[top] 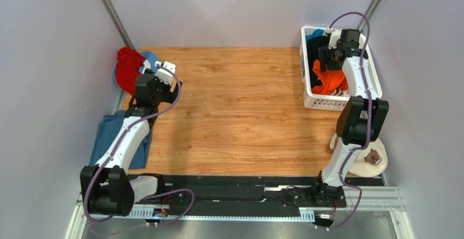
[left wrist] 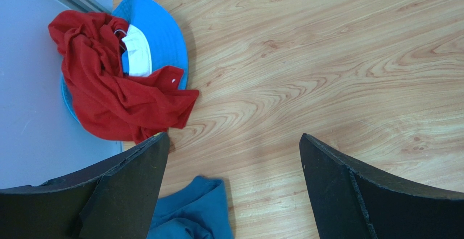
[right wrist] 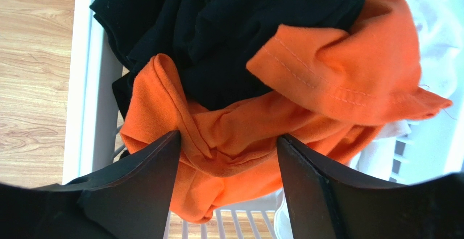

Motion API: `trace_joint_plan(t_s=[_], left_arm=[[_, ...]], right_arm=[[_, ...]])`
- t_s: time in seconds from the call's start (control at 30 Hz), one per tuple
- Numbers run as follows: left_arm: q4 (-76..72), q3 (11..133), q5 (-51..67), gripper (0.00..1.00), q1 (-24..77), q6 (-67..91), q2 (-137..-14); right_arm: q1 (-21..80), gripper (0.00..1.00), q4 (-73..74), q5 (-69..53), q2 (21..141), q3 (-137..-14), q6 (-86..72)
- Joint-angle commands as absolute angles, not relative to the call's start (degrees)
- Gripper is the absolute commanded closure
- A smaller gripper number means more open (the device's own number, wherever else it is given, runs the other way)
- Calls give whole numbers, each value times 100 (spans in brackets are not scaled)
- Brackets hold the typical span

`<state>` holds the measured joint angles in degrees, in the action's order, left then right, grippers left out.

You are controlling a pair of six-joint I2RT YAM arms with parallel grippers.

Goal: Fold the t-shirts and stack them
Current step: Grab the tshirt from the pile

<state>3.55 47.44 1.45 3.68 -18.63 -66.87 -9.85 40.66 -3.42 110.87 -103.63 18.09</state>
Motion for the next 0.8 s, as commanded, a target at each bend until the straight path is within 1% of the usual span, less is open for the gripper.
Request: trace_joint_plan(t_s=[0.0, 0.03, 0.07, 0.13, 0.17, 0.2, 0.23, 0.27, 0.43, 0.5, 0.67, 0.7, 0.77], left_arm=[[132, 4808, 193, 1, 369, -1986, -6645], [123, 4799, 193, 1, 369, -1986, -6645], [114, 4790, 176, 1, 369, -1995, -6627], [106, 4746, 158, 1, 369, -2030, -6618], [97, 4737, 158, 1, 369, -2030, -6609], [105, 4720, 141, 1, 369, -2056, -6601], [97, 4711, 115, 1, 369, -2065, -6601], [114, 4711, 106, 2, 369, -2065, -6574], [105, 4676, 149, 2, 369, -2030, -6539], [105, 4658, 184, 2, 369, -2021, -6557], [97, 4693, 220, 2, 369, -1960, -6697], [79, 4702, 228, 2, 369, -1925, -6715], [62, 4728, 237, 2, 369, -1881, -6767]], right_arm=[[-1011, 34, 4122, -395, 11320, -10600, 1925], [-1011, 37, 4131, -396, 11346, -10591, 1934], [-1011, 45, 4148, -387, 11364, -10591, 1934], [-1011, 54, 4175, -387, 11408, -10573, 1942], [-1011, 69, 4184, -413, 11408, -10565, 1942], [-1011, 79, 4210, -430, 11382, -10564, 1942], [-1011, 92, 4227, -439, 11364, -10564, 1916], [-1011, 100, 4236, -457, 11338, -10564, 1881], [-993, 100, 4552, -633, 10864, -10652, 1723], [-958, 100, 4867, -694, 10584, -10932, 1714], [-800, 100, 5650, -528, 10055, -12171, 1819], [-782, 100, 5834, -475, 9907, -12617, 1837], [-695, 100, 5985, -344, 9765, -12980, 1942]])
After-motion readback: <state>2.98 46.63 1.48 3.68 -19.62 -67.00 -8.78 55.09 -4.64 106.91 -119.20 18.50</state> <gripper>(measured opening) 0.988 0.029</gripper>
